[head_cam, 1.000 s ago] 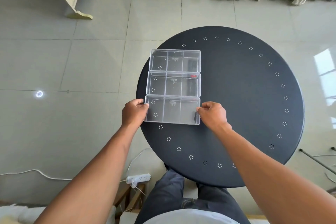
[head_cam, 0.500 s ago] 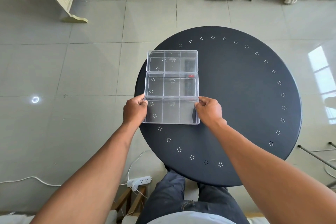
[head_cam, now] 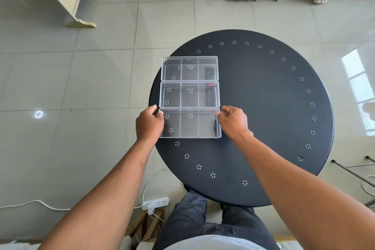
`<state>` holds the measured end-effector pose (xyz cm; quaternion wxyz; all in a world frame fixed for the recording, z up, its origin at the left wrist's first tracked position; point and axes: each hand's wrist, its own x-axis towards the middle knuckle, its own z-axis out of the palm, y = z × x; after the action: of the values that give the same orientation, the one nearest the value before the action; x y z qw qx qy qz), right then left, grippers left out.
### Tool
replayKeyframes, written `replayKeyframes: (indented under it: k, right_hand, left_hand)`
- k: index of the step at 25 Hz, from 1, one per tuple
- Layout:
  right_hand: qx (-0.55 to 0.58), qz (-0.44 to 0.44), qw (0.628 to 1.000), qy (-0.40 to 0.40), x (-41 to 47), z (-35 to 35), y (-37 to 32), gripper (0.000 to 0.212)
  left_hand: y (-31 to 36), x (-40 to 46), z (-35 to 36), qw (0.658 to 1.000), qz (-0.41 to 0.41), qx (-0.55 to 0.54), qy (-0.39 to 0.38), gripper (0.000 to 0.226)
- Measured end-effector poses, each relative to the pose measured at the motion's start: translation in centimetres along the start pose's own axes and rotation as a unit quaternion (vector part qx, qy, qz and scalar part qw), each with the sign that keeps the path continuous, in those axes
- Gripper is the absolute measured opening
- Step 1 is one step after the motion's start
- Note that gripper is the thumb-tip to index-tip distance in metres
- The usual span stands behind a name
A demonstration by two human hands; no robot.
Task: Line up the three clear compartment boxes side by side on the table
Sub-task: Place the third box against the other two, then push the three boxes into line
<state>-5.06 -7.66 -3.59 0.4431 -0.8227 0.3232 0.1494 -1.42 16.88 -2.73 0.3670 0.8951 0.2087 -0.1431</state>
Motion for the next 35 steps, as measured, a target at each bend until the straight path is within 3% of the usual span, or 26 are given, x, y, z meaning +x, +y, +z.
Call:
replayKeyframes:
  k: [4, 11, 17, 24, 35]
  right_hand:
    - [0.013, 0.0, 1.0, 0.015, -0.9, -2.3, 0.2, 0.02]
    - [0.014, -0.008, 0.998, 0.068, -1.2, -9.7, 4.4, 0.037]
    - [-0.082, -0.059, 0.993, 0.059, 0.1, -16.3, 9.6, 0.049]
    - [-0.22, -0.191, 0.956, 0.028, 4.4, -16.4, 13.8, 0.059]
    - [-0.34, -0.276, 0.898, 0.043, 9.6, -12.4, 17.8, 0.067]
  left_hand:
    - [2.1, -2.1, 0.4, 0.985, 0.129, 0.049, 0.108, 0.036]
    - [8.7, -7.6, 7.2, 0.968, 0.246, 0.053, 0.015, 0.038]
    - [13.4, -12.8, 15.1, 0.957, 0.275, 0.08, -0.047, 0.043]
    - [12.9, -13.2, 22.5, 0.939, 0.262, 0.195, -0.111, 0.057]
    - [9.4, -8.5, 28.3, 0.901, 0.317, 0.294, -0.03, 0.068]
